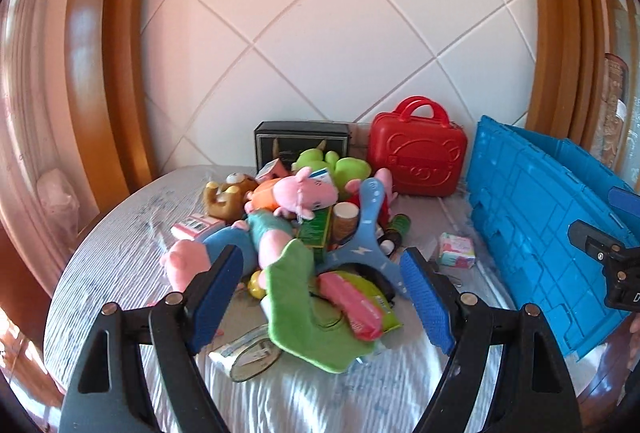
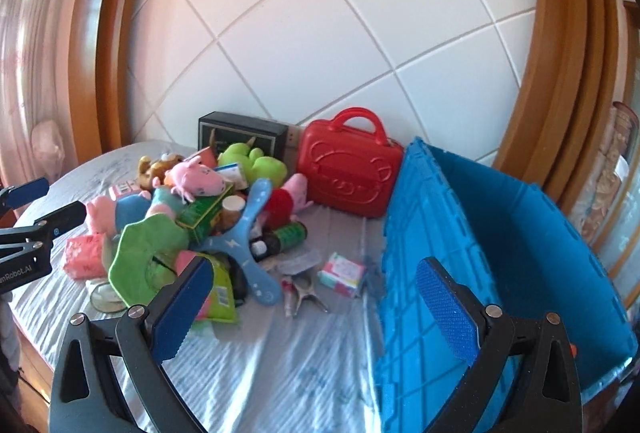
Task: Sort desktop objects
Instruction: 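Withdraw both grippers from the crate and move toward the pile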
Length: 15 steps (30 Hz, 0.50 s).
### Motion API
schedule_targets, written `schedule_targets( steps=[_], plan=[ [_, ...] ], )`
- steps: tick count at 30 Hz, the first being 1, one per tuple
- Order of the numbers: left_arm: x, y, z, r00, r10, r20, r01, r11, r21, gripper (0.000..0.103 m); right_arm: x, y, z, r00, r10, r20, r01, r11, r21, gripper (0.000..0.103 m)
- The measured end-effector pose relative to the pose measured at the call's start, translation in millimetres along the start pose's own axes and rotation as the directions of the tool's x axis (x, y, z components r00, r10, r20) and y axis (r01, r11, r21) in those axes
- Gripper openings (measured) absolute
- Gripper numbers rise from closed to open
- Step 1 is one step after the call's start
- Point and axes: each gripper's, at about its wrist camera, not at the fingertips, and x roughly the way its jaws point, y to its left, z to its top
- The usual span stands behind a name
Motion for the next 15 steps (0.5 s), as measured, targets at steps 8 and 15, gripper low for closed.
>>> schedule_targets(
  steps=[8, 15],
  plan=[
    [19.2, 52.8, -23.1, 0.993, 0.083, -0.088, -0.089, 0.994, -0.060, 0.081, 40.9, 47.6, -2.0, 0.993, 0.089, -0.074, -0.092, 0.995, -0.045, 0.103],
    [54.3, 102.2, -63.0, 0.967, 0.136, -0.217, -0.156, 0.985, -0.075, 0.081, 86.9, 71.8, -22.9, 0.974, 0.129, -0.184, -0.139, 0.990, -0.039, 0.103]
  ],
)
